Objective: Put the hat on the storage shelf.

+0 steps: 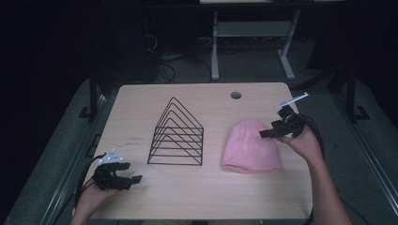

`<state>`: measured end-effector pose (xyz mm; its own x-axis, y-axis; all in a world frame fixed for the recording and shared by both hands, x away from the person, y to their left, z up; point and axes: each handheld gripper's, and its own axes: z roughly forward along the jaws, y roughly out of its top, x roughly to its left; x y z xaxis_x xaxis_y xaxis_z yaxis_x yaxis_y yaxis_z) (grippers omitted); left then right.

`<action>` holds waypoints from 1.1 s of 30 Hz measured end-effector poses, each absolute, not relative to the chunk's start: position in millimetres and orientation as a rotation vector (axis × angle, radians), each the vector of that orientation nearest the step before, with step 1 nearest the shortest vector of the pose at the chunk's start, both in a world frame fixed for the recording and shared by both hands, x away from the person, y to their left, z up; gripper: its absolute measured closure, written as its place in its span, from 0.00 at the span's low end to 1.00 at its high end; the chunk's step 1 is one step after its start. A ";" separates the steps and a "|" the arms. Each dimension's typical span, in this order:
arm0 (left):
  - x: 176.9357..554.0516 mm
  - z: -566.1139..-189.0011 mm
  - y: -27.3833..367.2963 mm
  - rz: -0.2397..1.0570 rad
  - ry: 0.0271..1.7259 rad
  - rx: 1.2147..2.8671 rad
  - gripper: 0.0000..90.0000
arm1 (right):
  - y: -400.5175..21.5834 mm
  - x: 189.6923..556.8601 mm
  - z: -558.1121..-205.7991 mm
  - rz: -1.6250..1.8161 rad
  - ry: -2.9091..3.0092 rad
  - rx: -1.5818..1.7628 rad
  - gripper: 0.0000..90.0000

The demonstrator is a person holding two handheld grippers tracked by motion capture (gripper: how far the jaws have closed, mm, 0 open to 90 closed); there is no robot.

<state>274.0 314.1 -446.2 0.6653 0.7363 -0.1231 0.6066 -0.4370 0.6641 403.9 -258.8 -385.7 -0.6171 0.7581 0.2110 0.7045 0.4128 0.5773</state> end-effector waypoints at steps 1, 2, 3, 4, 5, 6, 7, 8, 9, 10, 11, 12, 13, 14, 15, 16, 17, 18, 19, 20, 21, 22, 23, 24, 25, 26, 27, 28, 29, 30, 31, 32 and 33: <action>274.0 -446.2 314.1 0.240 1.032 2.182 0.25 | -258.8 403.9 -385.7 0.987 2.570 1.333 0.22; 274.1 -446.1 313.9 0.241 1.029 2.185 0.25 | -258.8 408.1 -387.6 0.986 2.571 1.327 0.22; 274.1 -446.1 313.9 0.241 1.029 2.185 0.25 | -258.8 408.1 -387.6 0.986 2.571 1.327 0.22; 274.3 -446.2 314.0 0.242 1.029 2.183 0.25 | -258.0 411.8 -388.9 0.981 2.568 1.347 0.22; 274.3 -446.2 314.0 0.242 1.029 2.183 0.25 | -257.2 414.0 -390.1 0.973 2.570 1.351 0.22; 274.4 -446.3 314.0 0.240 1.030 2.184 0.25 | -257.2 414.0 -390.1 0.973 2.570 1.351 0.22; 275.0 -446.6 314.5 0.241 1.026 2.195 0.25 | -255.5 418.1 -392.2 0.951 2.578 1.361 0.22; 275.2 -447.1 314.3 0.242 1.025 2.193 0.25 | -254.4 420.2 -393.1 0.943 2.576 1.370 0.22; 275.2 -447.1 314.3 0.242 1.025 2.193 0.25 | -254.4 420.2 -393.1 0.943 2.576 1.370 0.22; 275.3 -447.2 313.8 0.241 1.024 2.192 0.25 | -252.8 425.0 -395.3 0.919 2.579 1.371 0.23; 275.3 -447.2 313.8 0.241 1.024 2.192 0.25 | -252.8 425.0 -395.3 0.919 2.579 1.371 0.23; 275.3 -446.5 313.9 0.240 1.020 2.194 0.25 | -251.1 430.1 -397.8 0.897 2.588 1.373 0.23; 275.1 -446.8 313.8 0.242 1.022 2.188 0.25 | -249.8 432.5 -398.9 0.879 2.593 1.383 0.23; 274.9 -446.4 314.1 0.239 1.026 2.190 0.25 | -249.2 434.2 -399.6 0.871 2.595 1.387 0.23; 274.9 -446.4 314.1 0.239 1.026 2.190 0.25 | -249.2 434.2 -399.6 0.871 2.595 1.387 0.23; 275.3 -447.0 314.8 0.240 1.024 2.192 0.25 | -247.8 438.9 -400.6 0.852 2.597 1.392 0.23; 275.3 -447.0 314.8 0.240 1.024 2.192 0.25 | -247.8 438.9 -400.6 0.852 2.597 1.392 0.23; 275.6 -447.4 314.9 0.240 1.024 2.194 0.25 | -247.0 442.5 -401.6 0.838 2.597 1.398 0.23; 275.6 -447.5 314.8 0.240 1.025 2.193 0.25 | -246.7 444.2 -402.8 0.822 2.599 1.401 0.23; 275.6 -447.5 314.8 0.240 1.025 2.193 0.25 | -246.7 445.6 -404.1 0.816 2.600 1.397 0.23; 275.3 -447.6 314.4 0.235 1.031 2.189 0.25 | -246.7 445.6 -404.1 0.816 2.600 1.397 0.23; 275.2 -447.5 314.4 0.236 1.031 2.189 0.25 | -247.4 449.7 -408.4 0.797 2.601 1.420 0.24; 275.2 -447.5 314.4 0.236 1.031 2.189 0.25 | -247.6 450.6 -409.8 0.787 2.597 1.434 0.24; 275.2 -447.5 314.6 0.235 1.030 2.190 0.25 | -248.0 452.0 -411.8 0.777 2.598 1.446 0.24; 275.2 -447.5 314.6 0.235 1.030 2.190 0.25 | -248.3 453.1 -413.4 0.773 2.598 1.450 0.23; 275.3 -448.5 314.2 0.234 1.033 2.184 0.25 | -248.6 455.0 -415.8 0.768 2.600 1.464 0.24; 275.3 -448.5 314.2 0.234 1.033 2.184 0.25 | -248.6 455.0 -415.8 0.768 2.600 1.464 0.24; 275.6 -448.7 314.5 0.233 1.030 2.192 0.25 | -249.6 457.6 -418.6 0.771 2.588 1.491 0.24; 275.7 -448.6 314.5 0.232 1.029 2.193 0.25 | -249.9 458.4 -419.6 0.775 2.587 1.496 0.24; 275.7 -448.6 314.5 0.232 1.029 2.193 0.25 | -249.9 458.4 -419.6 0.775 2.587 1.496 0.24; 275.9 -448.4 314.8 0.232 1.026 2.198 0.25 | -250.3 459.7 -421.1 0.773 2.588 1.507 0.25; 276.0 -448.4 314.8 0.232 1.027 2.198 0.25 | -250.9 460.8 -422.6 0.774 2.586 1.511 0.27; 276.0 -448.7 314.8 0.231 1.028 2.196 0.25 | -251.5 461.8 -423.8 0.778 2.584 1.520 0.30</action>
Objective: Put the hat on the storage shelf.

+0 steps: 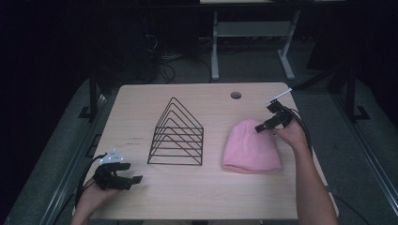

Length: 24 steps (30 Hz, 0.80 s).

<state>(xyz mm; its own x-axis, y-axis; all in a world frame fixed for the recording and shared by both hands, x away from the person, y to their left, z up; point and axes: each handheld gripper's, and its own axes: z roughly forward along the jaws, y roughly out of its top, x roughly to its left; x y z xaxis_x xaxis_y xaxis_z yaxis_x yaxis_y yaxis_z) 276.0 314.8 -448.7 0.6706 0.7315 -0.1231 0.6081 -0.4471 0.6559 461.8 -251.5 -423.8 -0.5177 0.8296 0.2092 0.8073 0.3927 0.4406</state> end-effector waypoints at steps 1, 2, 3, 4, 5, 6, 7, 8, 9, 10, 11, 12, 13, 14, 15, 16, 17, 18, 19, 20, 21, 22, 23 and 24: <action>276.0 -448.9 314.7 0.228 1.032 2.196 0.25 | -252.0 463.1 -426.3 0.777 2.590 1.527 0.35; 276.0 -448.9 314.8 0.228 1.033 2.196 0.25 | -251.9 463.5 -427.1 0.774 2.593 1.529 0.38; 276.0 -449.0 314.7 0.227 1.034 2.196 0.25 | -251.6 464.2 -428.6 0.772 2.602 1.530 0.41; 276.0 -449.0 314.7 0.227 1.034 2.196 0.25 | -251.6 464.2 -428.6 0.772 2.602 1.530 0.41; 276.2 -449.1 314.7 0.229 1.028 2.197 0.25 | -249.8 465.3 -431.7 0.767 2.611 1.538 0.47; 276.2 -449.1 314.7 0.229 1.028 2.197 0.25 | -249.8 465.3 -431.7 0.767 2.611 1.538 0.47; 275.9 -448.9 314.8 0.228 1.032 2.196 0.25 | -248.3 466.0 -434.4 0.773 2.621 1.544 0.52; 275.9 -448.9 315.0 0.227 1.034 2.196 0.25 | -247.9 466.3 -435.5 0.774 2.627 1.543 0.54; 275.9 -448.9 315.0 0.227 1.034 2.196 0.25 | -247.9 466.3 -435.5 0.774 2.627 1.543 0.54; 275.8 -448.9 315.1 0.228 1.035 2.196 0.25 | -247.0 466.5 -437.4 0.774 2.636 1.547 0.57; 275.7 -449.0 315.1 0.228 1.037 2.194 0.25 | -246.0 466.3 -439.7 0.786 2.642 1.554 0.60; 275.6 -449.3 314.7 0.228 1.040 2.188 0.25 | -246.0 466.3 -439.7 0.786 2.642 1.554 0.62; 275.6 -449.4 314.8 0.227 1.039 2.191 0.25 | -245.9 466.1 -440.4 0.793 2.644 1.560 0.65; 275.6 -449.5 314.8 0.227 1.039 2.190 0.25 | -246.6 466.0 -441.4 0.805 2.653 1.554 0.67; 275.9 -449.2 315.3 0.227 1.032 2.202 0.25 | -247.1 465.7 -442.1 0.815 2.651 1.566 0.69; 275.8 -449.3 315.1 0.226 1.033 2.201 0.25 | -249.4 465.0 -443.5 0.853 2.652 1.582 0.74; 275.8 -449.4 314.9 0.225 1.033 2.201 0.25 | -249.4 465.0 -443.5 0.853 2.652 1.582 0.74; 275.8 -449.5 314.7 0.225 1.032 2.202 0.25 | -250.3 464.5 -443.9 0.864 2.654 1.593 0.76; 276.1 -449.4 314.6 0.226 1.024 2.215 0.25 | -252.1 463.3 -444.7 0.897 2.656 1.581 0.81; 276.1 -449.4 314.6 0.226 1.024 2.215 0.25 | -252.1 463.3 -444.7 0.897 2.656 1.581 0.81; 276.3 -449.4 313.9 0.223 1.023 2.218 0.25 | -253.9 462.3 -445.7 0.928 2.657 1.579 0.83; 276.3 -449.4 313.9 0.223 1.023 2.218 0.25 | -253.9 462.3 -445.7 0.928 2.657 1.579 0.83; 276.2 -449.5 313.4 0.222 1.021 2.216 0.25 | -254.4 461.7 -445.6 0.932 2.656 1.593 0.84; 276.2 -449.6 313.0 0.220 1.022 2.216 0.25 | -257.2 460.5 -444.6 0.961 2.657 1.592 0.85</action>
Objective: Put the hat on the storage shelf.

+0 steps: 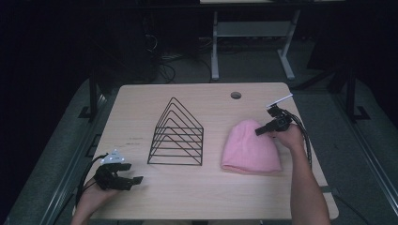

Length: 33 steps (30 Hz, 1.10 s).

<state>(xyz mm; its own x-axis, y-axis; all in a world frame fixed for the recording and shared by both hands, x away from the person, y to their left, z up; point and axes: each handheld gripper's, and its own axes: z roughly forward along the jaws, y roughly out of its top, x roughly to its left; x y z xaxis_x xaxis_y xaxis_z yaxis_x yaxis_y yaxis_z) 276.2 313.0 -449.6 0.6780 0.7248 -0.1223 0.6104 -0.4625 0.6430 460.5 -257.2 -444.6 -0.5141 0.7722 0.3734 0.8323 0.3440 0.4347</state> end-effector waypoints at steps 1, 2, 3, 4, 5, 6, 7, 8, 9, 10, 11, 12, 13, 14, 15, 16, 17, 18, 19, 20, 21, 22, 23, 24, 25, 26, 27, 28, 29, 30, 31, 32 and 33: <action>276.2 -449.7 313.1 0.220 1.022 2.218 0.25 | -258.1 459.9 -443.7 -0.905 -2.489 -1.487 0.85; 276.2 -449.9 312.9 0.219 1.026 2.215 0.25 | -258.4 459.1 -442.6 -0.906 -2.487 -1.489 0.86; 276.2 -449.9 312.9 0.219 1.026 2.215 0.25 | -258.4 459.1 -442.6 -0.906 -2.487 -1.489 0.86; 276.2 -449.9 313.1 0.219 1.025 2.219 0.25 | -259.4 457.7 -439.6 -0.918 -2.492 -1.478 0.86; 276.1 -449.9 313.0 0.218 1.026 2.218 0.25 | -259.4 457.7 -439.6 -0.918 -2.492 -1.478 0.86; 275.9 -450.2 312.5 0.217 1.031 2.210 0.25 | -259.9 456.6 -437.5 -0.927 -2.491 -1.471 0.86; 275.7 -450.1 312.1 0.214 1.029 2.210 0.25 | -260.5 454.7 -433.3 -0.950 -2.496 -1.455 0.86; 275.7 -450.1 312.1 0.214 1.029 2.210 0.25 | -260.5 454.7 -433.3 -0.950 -2.496 -1.455 0.86; 275.6 -450.1 311.8 0.214 1.029 2.209 0.25 | -261.0 452.3 -429.0 -0.981 -2.496 -1.444 0.86; 275.5 -449.9 311.6 0.215 1.029 2.209 0.25 | -261.4 450.8 -426.5 -0.989 -2.493 -1.439 0.86; 275.2 -449.7 311.4 0.213 1.031 2.206 0.25 | -261.4 450.8 -426.5 -0.989 -2.493 -1.439 0.86; 275.0 -449.1 311.3 0.214 1.025 2.213 0.26 | -262.0 448.2 -421.9 -1.010 -2.495 -1.432 0.86; 275.0 -449.1 311.3 0.214 1.025 2.213 0.26 | -262.0 448.2 -421.9 -1.010 -2.495 -1.432 0.86; 274.8 -448.8 310.8 0.213 1.021 2.211 0.26 | -262.5 445.2 -416.8 -1.033 -2.493 -1.422 0.86; 274.9 -448.7 310.6 0.213 1.020 2.212 0.26 | -262.9 443.9 -414.2 -1.045 -2.496 -1.417 0.86; 274.9 -448.7 310.6 0.213 1.020 2.212 0.26 | -262.9 443.9 -414.2 -1.045 -2.496 -1.417 0.86; 275.2 -448.4 310.6 0.216 1.012 2.219 0.26 | -263.3 440.5 -408.9 -1.076 -2.493 -1.407 0.87; 275.2 -448.2 310.3 0.213 1.013 2.219 0.26 | -263.3 440.5 -408.9 -1.076 -2.493 -1.407 0.87; 275.1 -448.0 309.8 0.211 1.010 2.221 0.26 | -263.5 438.7 -406.2 -1.092 -2.493 -1.396 0.87; 275.0 -447.8 309.5 0.208 1.012 2.220 0.26 | -263.4 436.4 -402.9 -1.108 -2.495 -1.389 0.87; 274.4 -446.9 308.8 0.199 1.011 2.217 0.26 | -263.5 432.8 -398.2 -1.133 -2.503 -1.375 0.87; 274.4 -446.9 308.8 0.199 1.011 2.217 0.26 | -263.5 432.8 -398.2 -1.133 -2.503 -1.375 0.87; 274.0 -446.2 308.0 0.194 1.008 2.212 0.26 | -263.3 430.9 -396.1 -1.146 -2.503 -1.370 0.87; 274.0 -445.5 307.5 0.191 1.006 2.215 0.26 | -263.0 425.2 -389.7 -1.177 -2.508 -1.357 0.87; 274.4 -444.6 307.2 0.190 0.997 2.217 0.26 | -263.0 425.2 -389.7 -1.177 -2.508 -1.357 0.87; 274.5 -443.6 306.6 0.186 0.995 2.219 0.26 | -262.8 422.4 -386.4 -1.194 -2.508 -1.352 0.87; 274.5 -442.8 305.6 0.184 0.998 2.214 0.26 | -263.1 419.9 -383.4 -1.210 -2.511 -1.339 0.87; 274.8 -441.7 305.3 0.180 0.994 2.217 0.26 | -263.5 415.1 -377.0 -1.243 -2.516 -1.322 0.87; 275.1 -439.9 303.7 0.168 0.990 2.211 0.26 | -263.6 412.9 -373.7 -1.258 -2.518 -1.314 0.87; 275.1 -439.9 303.7 0.168 0.990 2.211 0.26 | -263.6 412.9 -373.7 -1.258 -2.518 -1.314 0.87; 275.4 -437.7 302.6 0.164 0.984 2.213 0.26 | -264.3 408.9 -366.7 -1.278 -2.531 -1.299 0.87; 275.8 -436.0 302.2 0.159 0.978 2.216 0.26 | -264.4 407.6 -363.9 -1.285 -2.534 -1.294 0.88; 275.8 -436.0 302.2 0.159 0.978 2.216 0.26 | -264.4 407.6 -363.9 -1.285 -2.534 -1.294 0.88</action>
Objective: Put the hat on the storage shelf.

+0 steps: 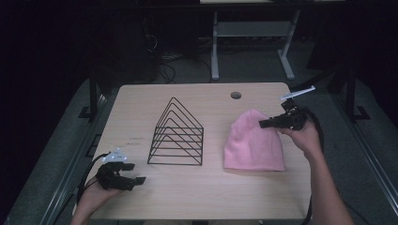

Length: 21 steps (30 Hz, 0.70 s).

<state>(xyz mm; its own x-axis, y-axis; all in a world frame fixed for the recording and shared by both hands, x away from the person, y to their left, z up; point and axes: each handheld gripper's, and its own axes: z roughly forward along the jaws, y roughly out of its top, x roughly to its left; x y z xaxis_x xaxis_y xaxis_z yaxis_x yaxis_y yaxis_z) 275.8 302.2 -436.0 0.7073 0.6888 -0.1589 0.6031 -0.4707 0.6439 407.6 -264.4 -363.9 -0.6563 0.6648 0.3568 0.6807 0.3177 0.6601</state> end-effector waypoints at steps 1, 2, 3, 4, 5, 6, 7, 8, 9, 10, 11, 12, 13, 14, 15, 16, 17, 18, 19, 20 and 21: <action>276.5 -434.0 301.3 0.157 0.972 2.211 0.26 | -264.4 406.2 -360.4 -1.296 -2.540 -1.280 0.88; 277.1 -432.2 300.5 0.157 0.968 2.206 0.26 | -264.1 404.5 -355.2 -1.295 -2.556 -1.271 0.88; 277.8 -430.3 299.7 0.153 0.964 2.206 0.26 | -263.6 403.1 -351.2 -1.303 -2.562 -1.265 0.88; 278.4 -428.5 298.7 0.151 0.960 2.203 0.26 | -262.2 400.5 -342.8 -1.314 -2.574 -1.248 0.88; 279.0 -427.0 297.4 0.148 0.953 2.199 0.26 | -261.2 399.4 -338.9 -1.318 -2.587 -1.238 0.88; 279.6 -425.1 296.2 0.142 0.947 2.200 0.26 | -261.2 399.4 -338.9 -1.318 -2.587 -1.238 0.88; 280.3 -423.0 295.7 0.139 0.935 2.213 0.26 | -260.0 398.2 -334.9 -1.320 -2.598 -1.231 0.88; 280.5 -421.6 294.5 0.135 0.932 2.209 0.26 | -258.5 396.9 -331.0 -1.324 -2.609 -1.221 0.88; 281.1 -420.1 293.7 0.132 0.926 2.208 0.26 | -256.8 395.8 -326.9 -1.322 -2.622 -1.211 0.88; 281.7 -418.5 293.4 0.126 0.920 2.212 0.26 | -255.3 394.9 -322.9 -1.322 -2.635 -1.203 0.88; 282.0 -416.7 293.6 0.124 0.917 2.219 0.26 | -253.9 394.1 -319.0 -1.327 -2.646 -1.194 0.88; 282.5 -414.6 294.1 0.124 0.913 2.223 0.26 | -252.4 393.1 -315.0 -1.334 -2.652 -1.185 0.88; 282.6 -413.0 294.0 0.122 0.916 2.212 0.26 | -251.0 392.0 -310.9 -1.339 -2.659 -1.175 0.88; 282.9 -410.9 294.8 0.117 0.916 2.214 0.26 | -249.5 391.1 -307.2 -1.343 -2.668 -1.165 0.88; 283.8 -408.3 296.2 0.119 0.905 2.225 0.26 | -248.2 390.2 -303.8 -1.348 -2.675 -1.156 0.88; 284.1 -406.0 296.7 0.116 0.909 2.219 0.26 | -245.9 388.6 -297.8 -1.359 -2.684 -1.143 0.88; 284.5 -403.5 297.6 0.117 0.907 2.219 0.26 | -245.9 388.6 -297.8 -1.359 -2.684 -1.143 0.88; 285.2 -400.8 298.5 0.118 0.900 2.220 0.26 | -245.1 388.0 -295.1 -1.359 -2.686 -1.135 0.88; 285.6 -398.3 299.1 0.119 0.895 2.218 0.26 | -244.5 387.4 -292.6 -1.363 -2.692 -1.134 0.88; 285.9 -393.9 299.6 0.112 0.893 2.215 0.26 | -243.1 386.5 -287.9 -1.372 -2.693 -1.127 0.88; 285.9 -393.9 299.6 0.112 0.893 2.215 0.26 | -243.1 386.5 -287.9 -1.372 -2.693 -1.127 0.88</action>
